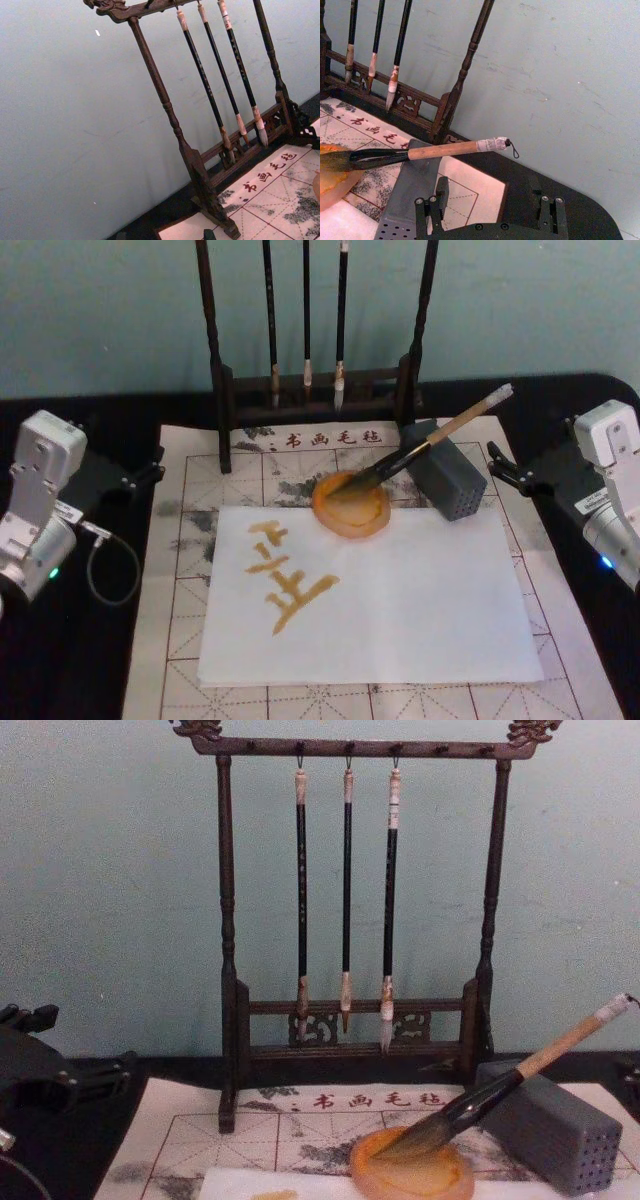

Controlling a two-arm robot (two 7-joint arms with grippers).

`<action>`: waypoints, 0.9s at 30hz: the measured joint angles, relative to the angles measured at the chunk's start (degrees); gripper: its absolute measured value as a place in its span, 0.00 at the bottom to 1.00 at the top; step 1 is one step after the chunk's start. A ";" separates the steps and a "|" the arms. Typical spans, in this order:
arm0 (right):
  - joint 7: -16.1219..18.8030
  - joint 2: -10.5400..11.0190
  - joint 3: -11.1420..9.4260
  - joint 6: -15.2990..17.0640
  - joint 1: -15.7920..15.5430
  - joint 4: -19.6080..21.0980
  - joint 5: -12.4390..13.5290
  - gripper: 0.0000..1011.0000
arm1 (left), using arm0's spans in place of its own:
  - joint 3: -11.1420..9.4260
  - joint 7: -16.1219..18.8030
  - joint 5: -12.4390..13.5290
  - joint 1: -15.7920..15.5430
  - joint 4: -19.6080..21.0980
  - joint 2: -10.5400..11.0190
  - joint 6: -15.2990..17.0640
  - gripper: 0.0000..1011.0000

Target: Pick up the brush from the inkstone, write on the paper, then place the brush back to its original position.

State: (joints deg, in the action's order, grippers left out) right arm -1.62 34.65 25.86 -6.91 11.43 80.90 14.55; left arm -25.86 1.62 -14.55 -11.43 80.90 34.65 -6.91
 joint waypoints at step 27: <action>0.00 0.00 0.00 0.00 0.00 0.00 0.00 0.99 | 0.00 0.00 0.00 0.00 0.00 0.00 0.00 0.99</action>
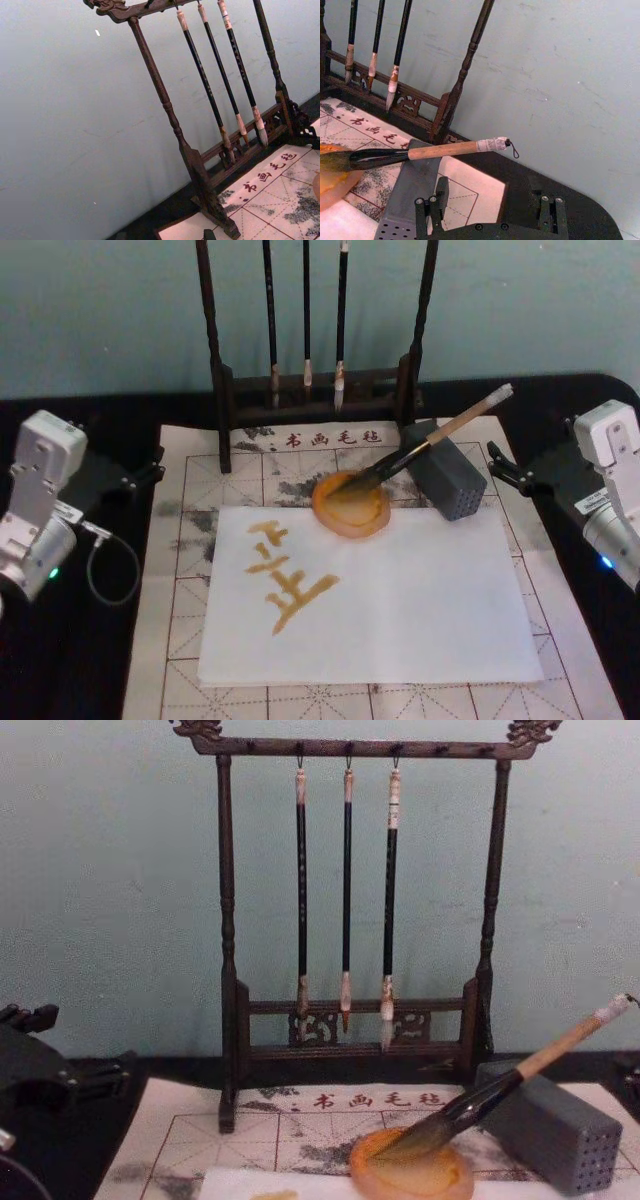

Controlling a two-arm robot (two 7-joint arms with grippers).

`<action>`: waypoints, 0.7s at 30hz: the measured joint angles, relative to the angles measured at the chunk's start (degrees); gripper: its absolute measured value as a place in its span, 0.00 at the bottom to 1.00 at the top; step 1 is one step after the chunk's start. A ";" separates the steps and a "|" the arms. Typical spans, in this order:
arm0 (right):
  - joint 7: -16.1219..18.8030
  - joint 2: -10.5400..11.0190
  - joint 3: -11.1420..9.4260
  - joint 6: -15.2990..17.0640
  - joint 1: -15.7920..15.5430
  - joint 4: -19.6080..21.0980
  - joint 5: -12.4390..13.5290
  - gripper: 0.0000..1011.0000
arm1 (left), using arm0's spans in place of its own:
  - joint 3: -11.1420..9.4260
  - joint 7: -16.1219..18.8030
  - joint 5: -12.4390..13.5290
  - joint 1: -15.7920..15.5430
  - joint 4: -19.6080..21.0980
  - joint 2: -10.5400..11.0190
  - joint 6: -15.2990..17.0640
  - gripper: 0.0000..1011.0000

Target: Pick up the brush from the inkstone, write on the paper, then place the brush back to its original position.

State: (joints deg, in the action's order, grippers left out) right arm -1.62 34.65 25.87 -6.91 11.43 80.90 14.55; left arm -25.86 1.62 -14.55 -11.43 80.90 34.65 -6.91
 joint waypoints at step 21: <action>0.00 0.00 0.00 0.00 0.00 0.00 0.00 0.99 | 0.00 0.00 0.00 0.00 0.00 0.00 0.00 0.99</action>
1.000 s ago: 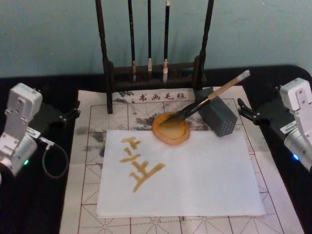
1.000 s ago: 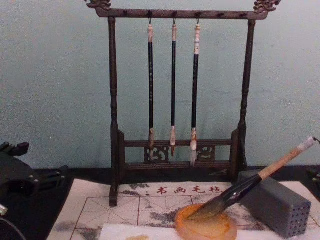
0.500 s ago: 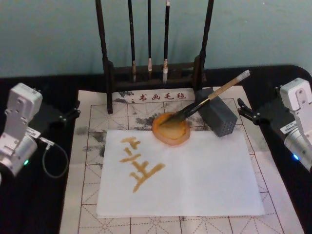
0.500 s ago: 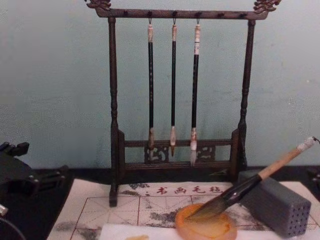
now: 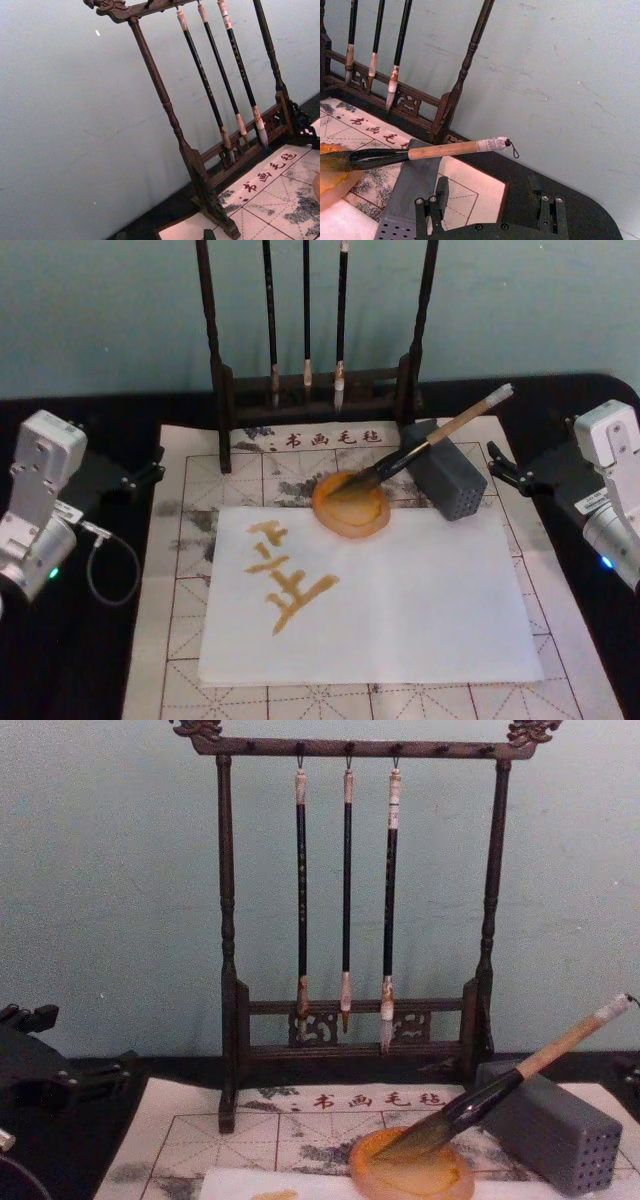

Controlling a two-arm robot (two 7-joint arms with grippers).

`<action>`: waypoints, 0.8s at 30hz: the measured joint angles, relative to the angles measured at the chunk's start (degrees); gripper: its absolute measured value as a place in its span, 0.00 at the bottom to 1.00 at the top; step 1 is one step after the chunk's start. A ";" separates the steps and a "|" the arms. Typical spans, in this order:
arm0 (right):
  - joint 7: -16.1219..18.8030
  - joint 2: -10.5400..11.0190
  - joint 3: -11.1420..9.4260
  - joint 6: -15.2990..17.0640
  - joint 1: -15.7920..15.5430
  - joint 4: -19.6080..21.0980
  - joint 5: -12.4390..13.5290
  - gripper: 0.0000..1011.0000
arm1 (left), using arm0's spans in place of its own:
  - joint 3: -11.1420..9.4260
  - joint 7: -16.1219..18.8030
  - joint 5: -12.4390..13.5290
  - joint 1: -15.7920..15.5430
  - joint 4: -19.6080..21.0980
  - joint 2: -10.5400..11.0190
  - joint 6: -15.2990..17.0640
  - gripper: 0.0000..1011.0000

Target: Pick up the brush from the inkstone, write on the paper, then place the brush back to its original position.

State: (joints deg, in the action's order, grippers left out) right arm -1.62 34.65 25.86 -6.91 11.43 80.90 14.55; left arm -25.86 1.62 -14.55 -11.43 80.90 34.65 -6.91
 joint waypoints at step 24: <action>0.00 0.00 0.00 0.00 0.00 0.00 0.00 0.99 | 0.00 0.00 0.00 0.00 0.00 0.00 0.00 0.99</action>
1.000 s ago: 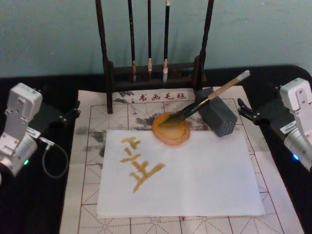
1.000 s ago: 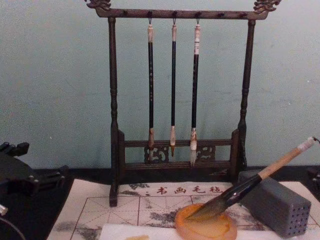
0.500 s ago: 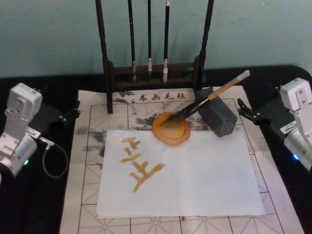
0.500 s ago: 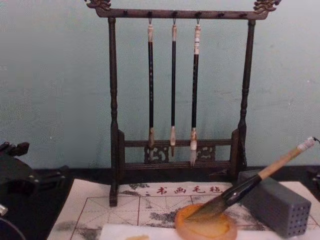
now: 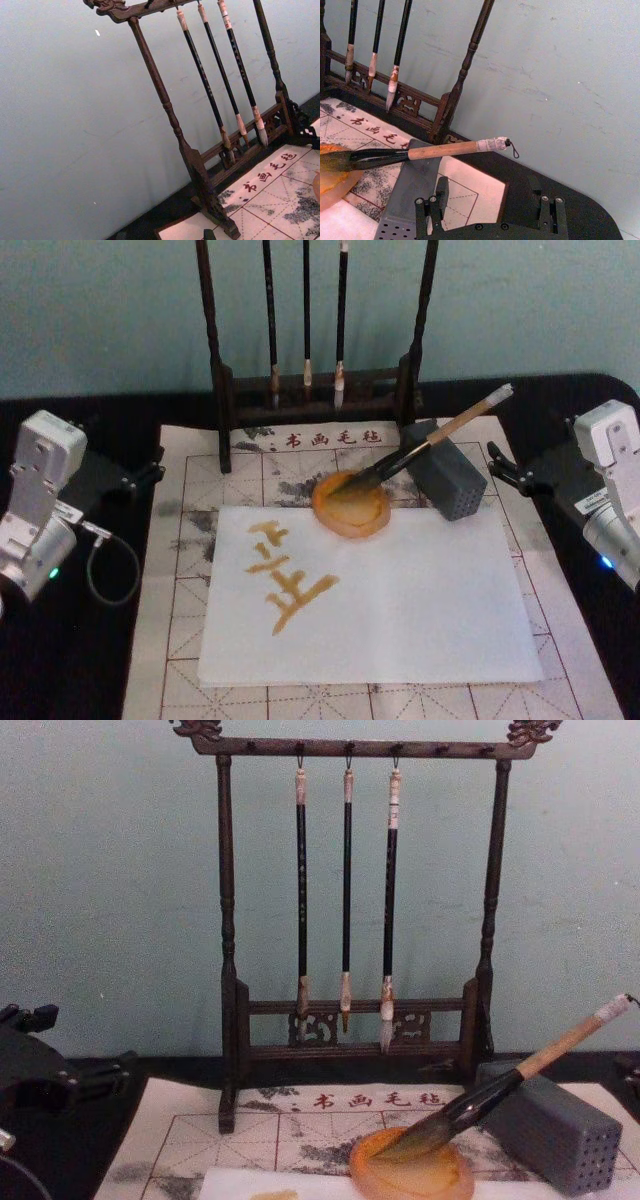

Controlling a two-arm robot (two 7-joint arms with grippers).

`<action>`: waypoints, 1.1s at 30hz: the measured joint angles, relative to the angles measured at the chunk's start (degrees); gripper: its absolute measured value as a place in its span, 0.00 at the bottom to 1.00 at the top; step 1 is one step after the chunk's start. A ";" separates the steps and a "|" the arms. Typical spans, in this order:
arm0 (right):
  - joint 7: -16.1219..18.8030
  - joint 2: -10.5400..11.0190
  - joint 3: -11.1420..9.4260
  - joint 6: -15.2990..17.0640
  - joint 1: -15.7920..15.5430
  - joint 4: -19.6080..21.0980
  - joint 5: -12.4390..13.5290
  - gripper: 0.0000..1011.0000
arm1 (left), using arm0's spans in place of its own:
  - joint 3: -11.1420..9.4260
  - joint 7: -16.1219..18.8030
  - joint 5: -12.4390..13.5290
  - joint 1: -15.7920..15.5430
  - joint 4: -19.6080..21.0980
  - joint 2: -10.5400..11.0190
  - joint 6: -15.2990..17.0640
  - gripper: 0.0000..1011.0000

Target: Pick up the brush from the inkstone, write on the paper, then place the brush back to its original position.

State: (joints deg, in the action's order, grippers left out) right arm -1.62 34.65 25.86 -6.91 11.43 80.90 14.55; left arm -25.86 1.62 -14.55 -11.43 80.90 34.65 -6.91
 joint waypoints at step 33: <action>10.76 -5.61 -9.54 11.98 -4.22 3.75 18.88 0.99 | 0.00 0.00 0.00 0.00 0.00 0.00 0.00 0.99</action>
State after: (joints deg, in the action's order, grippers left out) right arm 9.14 29.04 16.33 5.08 7.21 84.65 33.43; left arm -25.86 1.62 -14.55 -11.43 80.90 34.65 -6.91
